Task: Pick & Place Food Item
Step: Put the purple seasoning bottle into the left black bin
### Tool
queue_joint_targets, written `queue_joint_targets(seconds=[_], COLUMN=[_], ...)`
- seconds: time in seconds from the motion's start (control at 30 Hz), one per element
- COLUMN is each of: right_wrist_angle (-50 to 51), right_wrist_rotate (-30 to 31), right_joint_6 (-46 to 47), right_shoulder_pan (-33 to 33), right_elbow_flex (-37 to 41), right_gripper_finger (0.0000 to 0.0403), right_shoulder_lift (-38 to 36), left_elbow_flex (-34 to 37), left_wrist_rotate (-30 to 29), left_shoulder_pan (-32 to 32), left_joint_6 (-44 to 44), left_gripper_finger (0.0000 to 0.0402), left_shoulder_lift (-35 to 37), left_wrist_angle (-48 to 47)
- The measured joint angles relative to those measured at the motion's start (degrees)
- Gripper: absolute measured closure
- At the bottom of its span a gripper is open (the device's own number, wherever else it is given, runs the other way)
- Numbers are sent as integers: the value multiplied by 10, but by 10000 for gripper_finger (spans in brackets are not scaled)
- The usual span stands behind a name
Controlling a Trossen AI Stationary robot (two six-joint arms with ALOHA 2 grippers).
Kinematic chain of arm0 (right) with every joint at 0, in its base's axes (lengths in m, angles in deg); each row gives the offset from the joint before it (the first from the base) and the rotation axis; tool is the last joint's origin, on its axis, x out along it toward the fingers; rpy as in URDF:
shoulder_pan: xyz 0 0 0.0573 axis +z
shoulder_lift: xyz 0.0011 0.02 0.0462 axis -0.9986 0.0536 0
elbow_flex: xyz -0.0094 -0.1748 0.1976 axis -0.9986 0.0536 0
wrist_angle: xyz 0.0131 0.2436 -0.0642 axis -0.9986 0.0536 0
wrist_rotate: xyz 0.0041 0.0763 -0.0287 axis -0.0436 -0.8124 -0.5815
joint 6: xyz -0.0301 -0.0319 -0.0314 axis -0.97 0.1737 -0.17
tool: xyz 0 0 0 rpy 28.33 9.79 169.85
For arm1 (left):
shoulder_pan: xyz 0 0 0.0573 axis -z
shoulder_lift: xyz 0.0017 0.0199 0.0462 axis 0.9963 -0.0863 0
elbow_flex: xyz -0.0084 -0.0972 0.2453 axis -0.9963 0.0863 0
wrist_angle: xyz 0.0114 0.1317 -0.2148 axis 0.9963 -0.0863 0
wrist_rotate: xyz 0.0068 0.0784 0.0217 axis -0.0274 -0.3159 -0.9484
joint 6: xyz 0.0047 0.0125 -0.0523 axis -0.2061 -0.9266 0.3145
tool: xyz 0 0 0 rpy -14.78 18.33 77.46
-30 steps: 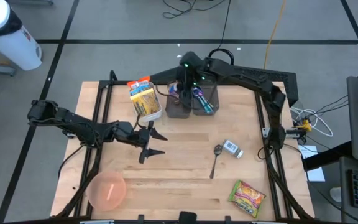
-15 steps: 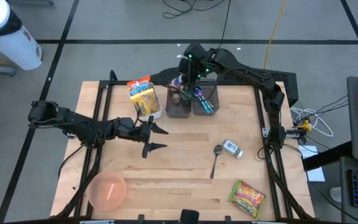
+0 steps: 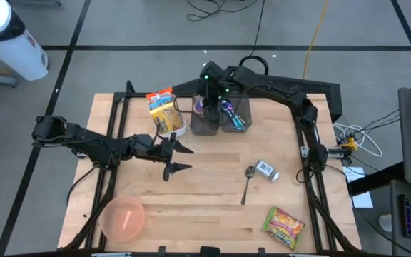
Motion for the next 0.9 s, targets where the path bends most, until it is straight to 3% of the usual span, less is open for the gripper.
queue_joint_targets(seconds=[0.9], right_wrist_angle=[115], right_wrist_rotate=[-1], right_joint_6=[-18], right_shoulder_pan=[9], right_elbow_flex=[1], right_gripper_finger=[196], right_shoulder_lift=[44], left_elbow_flex=[0], left_wrist_rotate=[3], left_shoulder_pan=[3], left_joint_6=[-4], left_gripper_finger=[128], left_shoulder_lift=[0], left_wrist_angle=[-30])
